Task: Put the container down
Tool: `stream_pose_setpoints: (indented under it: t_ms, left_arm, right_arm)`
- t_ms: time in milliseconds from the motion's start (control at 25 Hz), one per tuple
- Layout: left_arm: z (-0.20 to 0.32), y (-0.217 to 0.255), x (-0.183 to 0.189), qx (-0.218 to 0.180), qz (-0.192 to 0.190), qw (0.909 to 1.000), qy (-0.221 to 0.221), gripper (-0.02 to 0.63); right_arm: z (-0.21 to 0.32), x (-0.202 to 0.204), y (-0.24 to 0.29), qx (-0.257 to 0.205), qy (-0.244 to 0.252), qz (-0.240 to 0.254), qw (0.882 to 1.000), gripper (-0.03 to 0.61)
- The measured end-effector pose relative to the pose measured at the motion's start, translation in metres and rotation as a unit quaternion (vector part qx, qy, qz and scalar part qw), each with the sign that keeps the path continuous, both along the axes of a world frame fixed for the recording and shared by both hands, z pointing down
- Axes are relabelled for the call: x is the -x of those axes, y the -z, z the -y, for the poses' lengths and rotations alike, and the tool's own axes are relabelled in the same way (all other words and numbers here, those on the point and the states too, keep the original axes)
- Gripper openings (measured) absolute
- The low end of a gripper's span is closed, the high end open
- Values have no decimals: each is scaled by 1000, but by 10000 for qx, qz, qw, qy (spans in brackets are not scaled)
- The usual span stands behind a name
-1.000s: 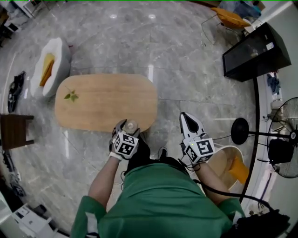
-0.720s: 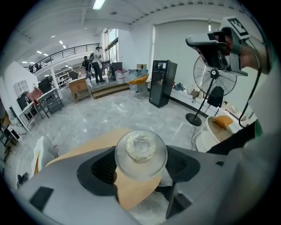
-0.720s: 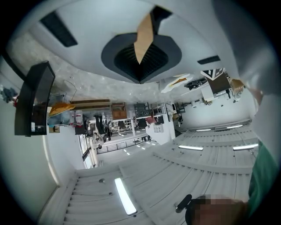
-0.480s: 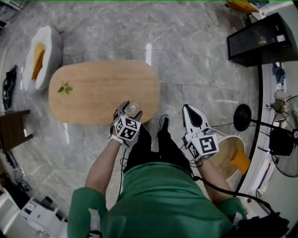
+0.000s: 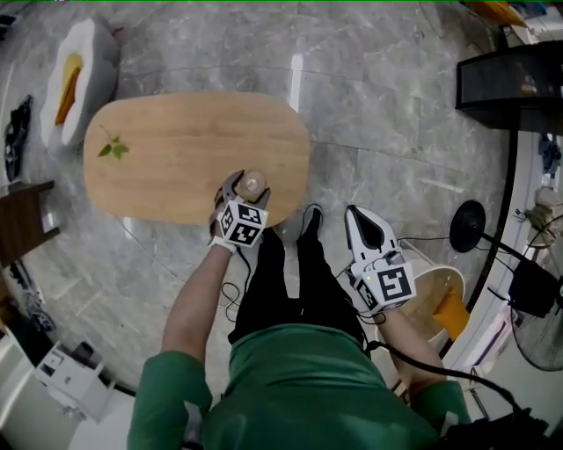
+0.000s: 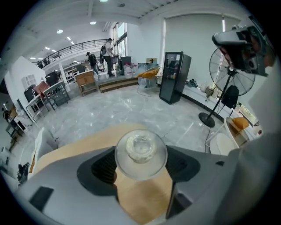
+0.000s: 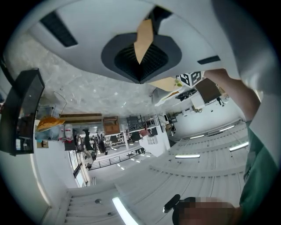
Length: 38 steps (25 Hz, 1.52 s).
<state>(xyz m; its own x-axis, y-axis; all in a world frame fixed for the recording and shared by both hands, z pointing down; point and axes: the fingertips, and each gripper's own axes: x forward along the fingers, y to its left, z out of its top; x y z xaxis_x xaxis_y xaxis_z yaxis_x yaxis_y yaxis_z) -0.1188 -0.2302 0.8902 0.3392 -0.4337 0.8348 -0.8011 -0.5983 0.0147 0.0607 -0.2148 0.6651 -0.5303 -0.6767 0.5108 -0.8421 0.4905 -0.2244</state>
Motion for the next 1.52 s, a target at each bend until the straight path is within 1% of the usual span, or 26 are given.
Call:
stream_pose_setpoints:
  t_ms: [200, 400, 760, 880, 1200, 1520]
  left_arm:
    - [11, -47, -11, 124, 33, 9999, -48, 337]
    - [23, -88, -15, 210, 113, 9997, -88, 339]
    - [30, -148, -13, 407, 290, 9987, -138, 339]
    - [28, -160, -14, 474, 312, 9983, -164, 339]
    - [32, -181, -10, 423, 303, 9985, -153, 339]
    - [34, -188, -13, 397, 167, 9990, -131, 339]
  right_arm:
    - [-3, -13, -40, 316, 41, -83, 9995, 14]
    - [-3, -19, -75, 511, 12, -126, 9986, 14]
    - [-8, -27, -110, 758, 42, -223, 9969, 14]
    - [-11, -29, -118, 839, 44, -252, 9961, 14]
    - [-12, -23, -134, 908, 55, -282, 9955, 14]
    - [-5, -23, -138, 857, 74, -296, 9959, 14]
